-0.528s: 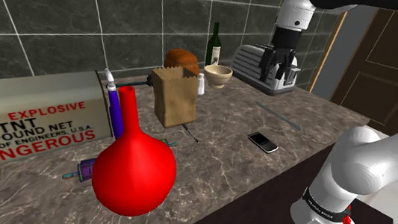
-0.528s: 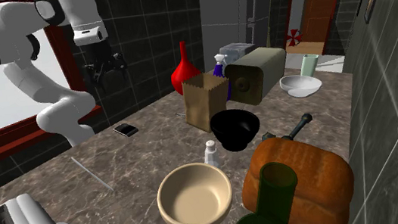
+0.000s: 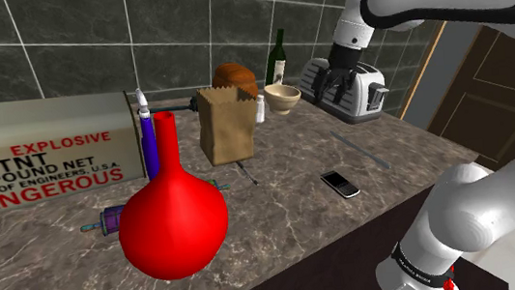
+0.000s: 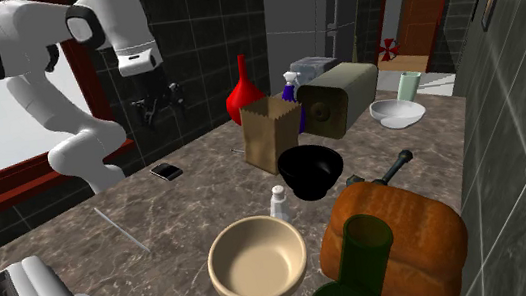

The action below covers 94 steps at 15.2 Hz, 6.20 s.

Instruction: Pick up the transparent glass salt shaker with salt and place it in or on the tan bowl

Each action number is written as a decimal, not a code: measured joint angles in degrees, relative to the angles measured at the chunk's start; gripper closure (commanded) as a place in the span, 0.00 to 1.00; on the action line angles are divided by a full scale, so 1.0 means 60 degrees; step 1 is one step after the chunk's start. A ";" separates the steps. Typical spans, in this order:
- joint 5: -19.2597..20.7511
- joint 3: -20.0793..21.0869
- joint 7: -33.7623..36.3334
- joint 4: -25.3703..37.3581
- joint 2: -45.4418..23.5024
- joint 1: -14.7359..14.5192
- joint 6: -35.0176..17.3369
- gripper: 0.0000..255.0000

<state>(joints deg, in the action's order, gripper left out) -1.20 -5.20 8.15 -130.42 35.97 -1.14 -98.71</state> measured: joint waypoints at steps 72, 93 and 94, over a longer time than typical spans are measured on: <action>-0.1290 -0.0961 -0.1258 0.7123 -0.7873 0.0238 -0.2381 1.00; -0.2345 -0.1506 -0.3019 1.2159 -1.0141 0.2210 0.0732 1.00; -0.2457 -0.1528 -0.3177 1.2602 -1.0419 0.2442 0.0928 1.00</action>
<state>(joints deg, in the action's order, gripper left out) -15.94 -14.37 -10.91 -54.81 -26.55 13.52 -93.15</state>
